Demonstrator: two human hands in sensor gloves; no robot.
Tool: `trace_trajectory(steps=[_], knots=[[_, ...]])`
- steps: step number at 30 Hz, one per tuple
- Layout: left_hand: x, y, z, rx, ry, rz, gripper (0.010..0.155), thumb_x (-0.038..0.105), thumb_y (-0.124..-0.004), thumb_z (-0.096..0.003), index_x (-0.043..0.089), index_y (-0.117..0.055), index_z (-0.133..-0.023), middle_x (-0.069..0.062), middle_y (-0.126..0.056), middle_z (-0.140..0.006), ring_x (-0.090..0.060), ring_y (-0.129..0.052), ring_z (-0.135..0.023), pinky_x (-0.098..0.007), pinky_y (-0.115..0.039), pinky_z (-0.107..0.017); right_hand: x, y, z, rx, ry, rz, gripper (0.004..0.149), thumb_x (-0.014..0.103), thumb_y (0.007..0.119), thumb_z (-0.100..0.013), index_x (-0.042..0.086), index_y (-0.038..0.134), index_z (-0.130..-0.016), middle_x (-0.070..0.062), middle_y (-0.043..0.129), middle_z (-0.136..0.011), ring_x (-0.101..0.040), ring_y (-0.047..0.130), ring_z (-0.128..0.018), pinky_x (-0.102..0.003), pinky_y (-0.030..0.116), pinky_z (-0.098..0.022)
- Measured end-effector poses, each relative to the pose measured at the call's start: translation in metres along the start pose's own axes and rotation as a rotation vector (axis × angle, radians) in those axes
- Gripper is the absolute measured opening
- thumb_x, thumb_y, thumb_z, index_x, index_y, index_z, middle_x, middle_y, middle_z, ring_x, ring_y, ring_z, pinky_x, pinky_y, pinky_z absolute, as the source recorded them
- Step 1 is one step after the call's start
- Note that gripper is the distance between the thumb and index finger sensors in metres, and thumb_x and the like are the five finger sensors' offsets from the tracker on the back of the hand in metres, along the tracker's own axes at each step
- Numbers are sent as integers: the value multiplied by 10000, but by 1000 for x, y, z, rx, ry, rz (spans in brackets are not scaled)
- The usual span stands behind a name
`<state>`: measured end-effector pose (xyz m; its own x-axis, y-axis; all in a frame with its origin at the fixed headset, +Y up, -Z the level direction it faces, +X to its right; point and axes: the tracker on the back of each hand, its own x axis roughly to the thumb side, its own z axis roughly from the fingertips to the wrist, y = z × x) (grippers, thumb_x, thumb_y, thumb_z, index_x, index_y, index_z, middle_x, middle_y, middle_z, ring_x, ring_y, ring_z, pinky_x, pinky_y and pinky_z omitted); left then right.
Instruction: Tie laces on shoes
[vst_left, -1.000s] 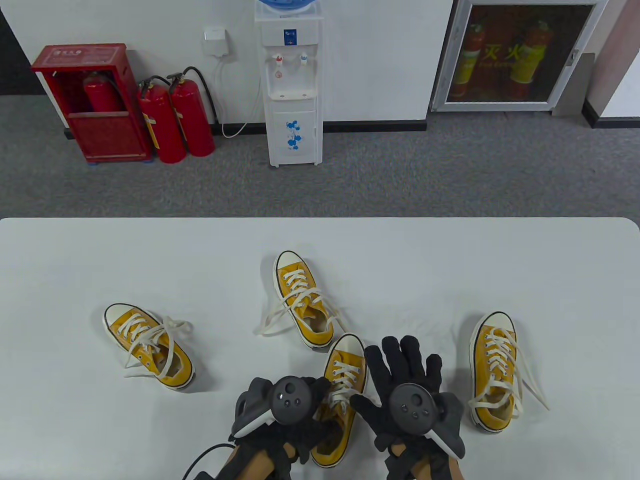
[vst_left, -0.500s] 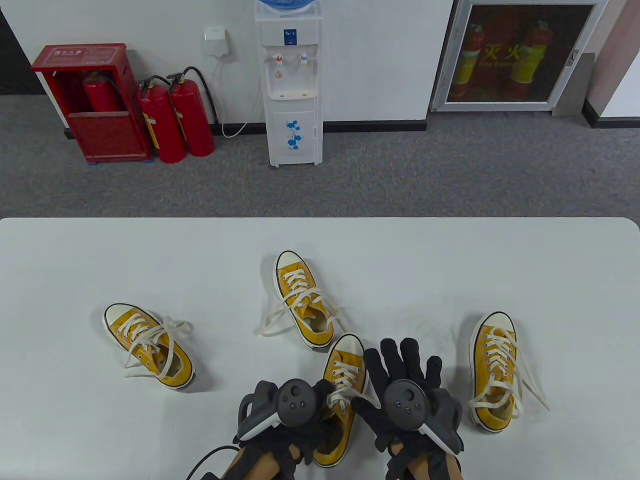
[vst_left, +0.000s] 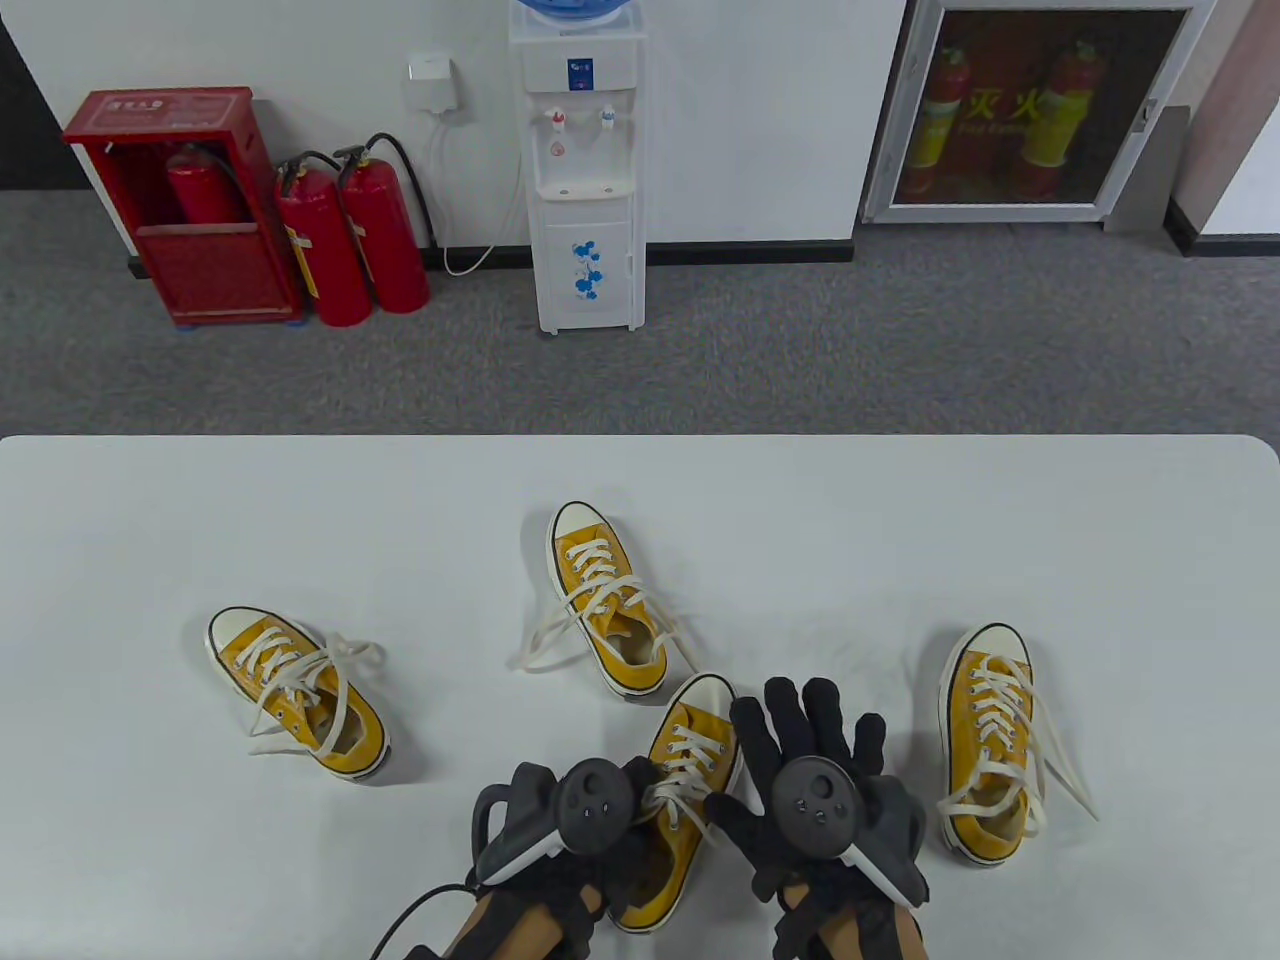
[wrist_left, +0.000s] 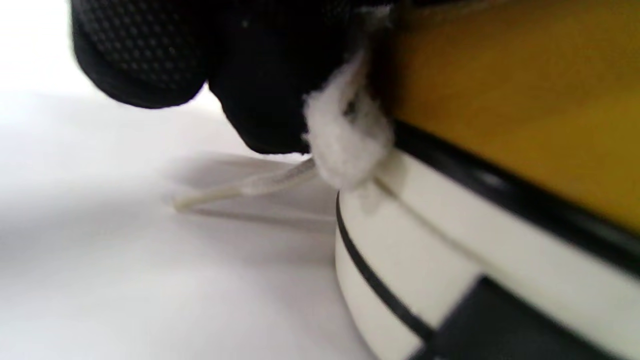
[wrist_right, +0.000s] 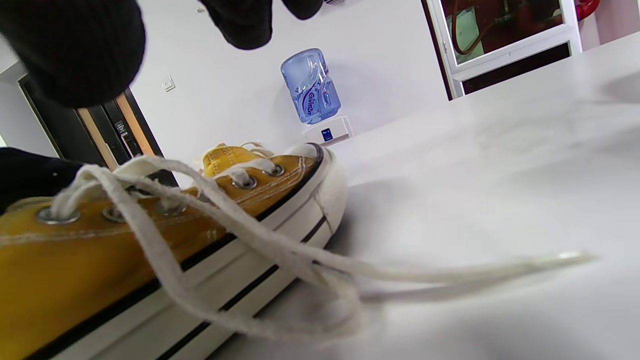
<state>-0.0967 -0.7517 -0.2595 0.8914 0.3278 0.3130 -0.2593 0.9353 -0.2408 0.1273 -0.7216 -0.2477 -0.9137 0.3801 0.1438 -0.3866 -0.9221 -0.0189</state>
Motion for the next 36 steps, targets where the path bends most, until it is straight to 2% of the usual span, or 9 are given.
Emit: trace_trajectory(steps=[12, 22, 29, 36], knots=[[-2, 20, 8, 121, -9, -25, 545, 348, -811, -482, 234, -730, -1009, -52, -1001, -724, -197, -1082, -332, -487, -907, -404, -2, 0, 0, -7, -5, -21, 890, 649, 766, -367, 314, 404, -1109, 39, 168, -1187, -378, 101, -1130, -723, 41, -706], [-8, 51, 21, 239, -40, 102, 539, 344, -813, -481, 240, -739, -1004, -54, -1003, -721, -202, -1078, -329, -491, -902, -407, -3, -1, 0, -16, -9, -33, 895, 651, 764, -365, 314, 398, -1109, 35, 168, -1187, -380, 106, -1132, -725, 46, -707], [-27, 75, 31, 385, -2, 188, 540, 345, -813, -483, 241, -737, -1007, -57, -999, -723, -204, -1075, -335, -493, -897, -412, -4, 0, 0, -11, -4, -31, 893, 651, 764, -366, 313, 400, -1108, 34, 169, -1187, -383, 110, -1131, -725, 46, -708], [-66, 94, 40, 477, 107, 229, 541, 341, -814, -484, 243, -733, -1009, -63, -994, -727, -221, -1067, -343, -498, -889, -420, -4, 0, 0, -6, -1, -27, 894, 650, 764, -366, 311, 400, -1109, 31, 169, -1187, -384, 112, -1131, -725, 47, -708]])
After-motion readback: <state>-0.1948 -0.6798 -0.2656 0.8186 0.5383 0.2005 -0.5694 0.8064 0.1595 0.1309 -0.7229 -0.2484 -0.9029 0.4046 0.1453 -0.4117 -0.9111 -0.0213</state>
